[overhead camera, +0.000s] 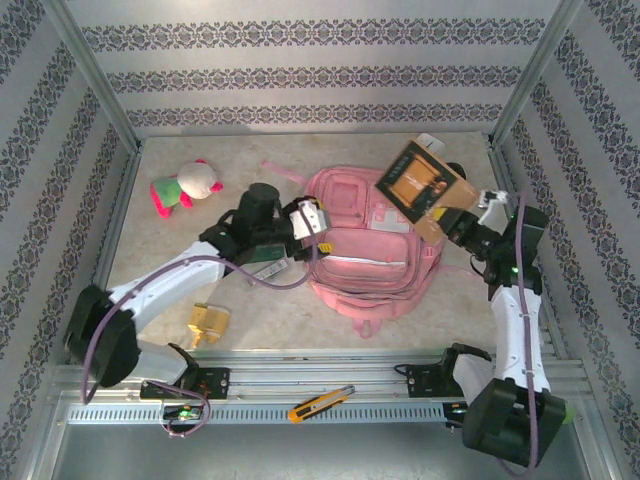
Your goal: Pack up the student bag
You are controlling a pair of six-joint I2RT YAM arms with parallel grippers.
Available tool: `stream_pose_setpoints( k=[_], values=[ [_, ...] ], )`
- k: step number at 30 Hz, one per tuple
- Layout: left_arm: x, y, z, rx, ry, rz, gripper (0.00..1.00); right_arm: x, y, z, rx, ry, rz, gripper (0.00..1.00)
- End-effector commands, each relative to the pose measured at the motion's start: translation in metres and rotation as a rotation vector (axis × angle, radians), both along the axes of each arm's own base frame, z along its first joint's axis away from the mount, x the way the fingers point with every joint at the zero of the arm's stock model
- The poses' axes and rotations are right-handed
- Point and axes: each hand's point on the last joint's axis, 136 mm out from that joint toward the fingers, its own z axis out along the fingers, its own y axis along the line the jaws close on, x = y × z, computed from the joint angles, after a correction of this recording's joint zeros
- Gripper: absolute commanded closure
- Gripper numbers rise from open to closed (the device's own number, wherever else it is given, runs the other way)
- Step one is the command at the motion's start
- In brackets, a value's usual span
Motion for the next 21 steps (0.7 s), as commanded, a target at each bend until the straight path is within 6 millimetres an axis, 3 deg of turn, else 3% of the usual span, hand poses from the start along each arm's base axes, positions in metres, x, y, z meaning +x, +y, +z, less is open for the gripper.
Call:
stream_pose_setpoints(
  k=[1, 6, 11, 21],
  values=[
    [0.003, 0.002, -0.037, 0.151, -0.025, -0.056, 0.19, -0.018, -0.041, -0.041, -0.017, 0.212, -0.265, 1.00],
    [-0.027, -0.015, -0.072, 0.231, -0.005, -0.259, 0.15, -0.022, -0.049, -0.057, 0.029, 0.258, -0.294, 1.00],
    [-0.018, -0.015, -0.102, 0.344, -0.021, -0.284, 0.15, -0.018, -0.042, -0.053, 0.057, 0.225, -0.249, 1.00],
    [-0.002, -0.021, -0.132, 0.449, -0.087, -0.339, 0.14, -0.018, -0.035, -0.054, 0.052, 0.229, -0.214, 1.00]
  ],
)
